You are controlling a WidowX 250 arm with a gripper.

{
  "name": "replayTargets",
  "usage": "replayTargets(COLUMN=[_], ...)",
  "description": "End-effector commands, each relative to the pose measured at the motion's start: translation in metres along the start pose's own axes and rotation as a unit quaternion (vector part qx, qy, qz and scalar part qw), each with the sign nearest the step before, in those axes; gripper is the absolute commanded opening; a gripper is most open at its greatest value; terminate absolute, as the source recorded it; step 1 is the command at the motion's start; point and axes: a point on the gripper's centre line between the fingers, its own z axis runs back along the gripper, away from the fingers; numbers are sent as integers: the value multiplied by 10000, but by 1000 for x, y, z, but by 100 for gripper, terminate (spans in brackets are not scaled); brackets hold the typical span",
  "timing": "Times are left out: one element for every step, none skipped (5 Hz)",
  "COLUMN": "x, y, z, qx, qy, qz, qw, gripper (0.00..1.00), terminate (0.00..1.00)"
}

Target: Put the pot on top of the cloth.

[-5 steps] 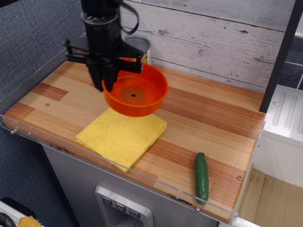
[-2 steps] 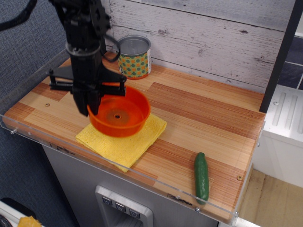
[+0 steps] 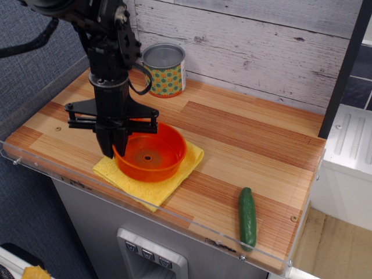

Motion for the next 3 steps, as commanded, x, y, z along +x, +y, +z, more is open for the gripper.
replayTargets(x=[-8,-6,-6], y=[4,3,4], z=[6,10,19], qx=[-206,-221,-205], qy=[107,265,190], qz=[114,-59,-39], qw=[9997,9994,9996], gripper=[100,100,100], terminate=[0,0,0])
